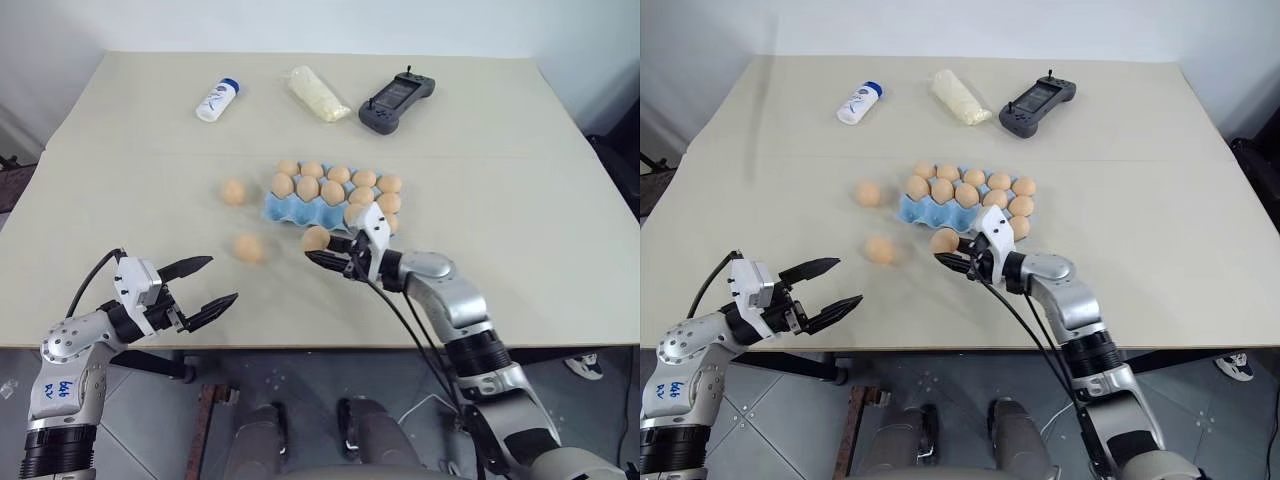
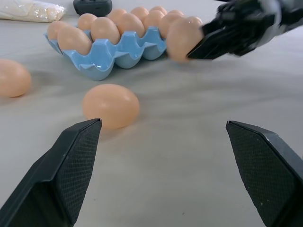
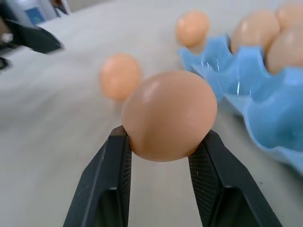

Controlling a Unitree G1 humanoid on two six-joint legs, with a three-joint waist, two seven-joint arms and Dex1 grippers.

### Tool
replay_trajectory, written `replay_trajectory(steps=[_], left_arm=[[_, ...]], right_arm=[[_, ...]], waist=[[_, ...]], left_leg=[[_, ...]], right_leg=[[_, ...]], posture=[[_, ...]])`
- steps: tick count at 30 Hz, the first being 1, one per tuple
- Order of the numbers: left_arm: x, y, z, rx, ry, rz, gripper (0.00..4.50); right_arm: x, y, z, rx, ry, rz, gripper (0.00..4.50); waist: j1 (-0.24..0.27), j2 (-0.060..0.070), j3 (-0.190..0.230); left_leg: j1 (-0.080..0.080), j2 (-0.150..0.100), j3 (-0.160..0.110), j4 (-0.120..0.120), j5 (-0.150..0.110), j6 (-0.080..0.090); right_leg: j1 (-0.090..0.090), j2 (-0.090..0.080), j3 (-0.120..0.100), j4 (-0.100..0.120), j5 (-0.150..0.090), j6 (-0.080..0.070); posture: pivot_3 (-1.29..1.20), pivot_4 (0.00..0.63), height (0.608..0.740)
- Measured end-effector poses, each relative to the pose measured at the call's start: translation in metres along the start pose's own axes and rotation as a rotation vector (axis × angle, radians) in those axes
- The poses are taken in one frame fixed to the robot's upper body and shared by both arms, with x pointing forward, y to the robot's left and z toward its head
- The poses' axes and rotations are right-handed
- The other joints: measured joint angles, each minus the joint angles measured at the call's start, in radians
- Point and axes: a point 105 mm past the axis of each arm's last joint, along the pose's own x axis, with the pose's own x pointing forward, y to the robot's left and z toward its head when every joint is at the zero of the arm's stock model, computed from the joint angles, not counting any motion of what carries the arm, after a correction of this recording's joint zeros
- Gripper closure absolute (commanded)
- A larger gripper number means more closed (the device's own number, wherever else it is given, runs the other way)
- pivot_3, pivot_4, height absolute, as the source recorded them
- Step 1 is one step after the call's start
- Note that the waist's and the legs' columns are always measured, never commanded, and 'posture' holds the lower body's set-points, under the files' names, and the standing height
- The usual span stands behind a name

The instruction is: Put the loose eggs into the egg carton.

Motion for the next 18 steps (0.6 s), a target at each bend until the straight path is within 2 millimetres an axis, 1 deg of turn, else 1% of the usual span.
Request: replay_trajectory(steps=[3, 7, 8, 10, 14, 16, 17, 18], left_arm=[[0.000, 0.000, 0.000, 0.001, -0.001, -0.002, 0.00], [0.001, 0.001, 0.001, 0.003, -0.006, -0.007, 0.00], [0.002, 0.001, 0.002, 0.006, -0.010, -0.010, 0.00], [0.003, 0.001, 0.002, 0.008, -0.014, -0.012, 0.00], [0.005, 0.004, 0.004, 0.010, -0.021, -0.010, 0.00], [0.005, 0.005, 0.003, 0.006, -0.020, -0.007, 0.00], [0.005, 0.005, 0.002, 0.005, -0.019, -0.007, 0.00], [0.005, 0.005, 0.002, 0.005, -0.020, -0.007, 0.00]], right_arm=[[-0.004, 0.000, 0.019, -0.028, -0.033, 0.010, 3.24], [0.005, -0.017, 0.049, -0.085, -0.078, -0.062, 3.24], [0.006, -0.022, 0.053, -0.098, -0.080, -0.083, 3.24], [0.007, -0.031, 0.052, -0.107, -0.070, -0.117, 3.24], [0.009, -0.048, 0.037, -0.101, -0.024, -0.179, 3.24], [0.010, -0.053, 0.032, -0.110, -0.005, -0.194, 2.55], [0.010, -0.054, 0.031, -0.114, -0.001, -0.198, 2.31], [0.010, -0.056, 0.030, -0.117, 0.005, -0.203, 1.88]], waist=[[-0.004, 0.000, 0.000], [-0.009, 0.000, 0.000], [-0.008, 0.000, 0.000], [-0.008, 0.000, 0.000], [-0.007, 0.000, 0.000], [-0.006, 0.000, 0.000], [-0.008, 0.000, 0.000], [-0.009, 0.000, 0.000]], left_leg=[[0.000, 0.000, 0.000, 0.000, 0.000, 0.000], [0.000, 0.000, 0.000, 0.000, 0.001, -0.001], [0.000, 0.000, 0.000, 0.000, 0.001, -0.002], [0.000, 0.000, 0.000, -0.001, 0.001, -0.001], [-0.001, 0.000, 0.000, -0.001, 0.001, -0.001], [-0.001, 0.000, 0.000, -0.002, 0.001, -0.001], [-0.001, 0.000, 0.000, -0.002, 0.001, -0.001], [-0.001, 0.000, 0.000, -0.002, 0.001, -0.001]], right_leg=[[0.000, 0.000, 0.000, 0.001, 0.000, 0.000], [-0.001, 0.000, 0.000, 0.002, 0.000, 0.000], [-0.001, 0.000, 0.000, 0.002, 0.000, 0.000], [-0.001, 0.000, 0.000, 0.001, 0.000, 0.000], [-0.001, 0.000, 0.000, 0.000, 0.000, 0.000], [-0.001, 0.000, 0.000, -0.001, 0.000, 0.000], [-0.001, 0.000, 0.000, 0.000, 0.000, 0.000], [-0.001, 0.000, 0.000, 0.000, 0.000, 0.000]], posture=[[0.00, 0.150, 0.740], [0.00, 0.150, 0.740], [0.00, 0.150, 0.740], [0.00, 0.150, 0.740], [0.00, 0.150, 0.740], [0.00, 0.150, 0.740], [0.00, 0.150, 0.740], [0.00, 0.150, 0.740]])
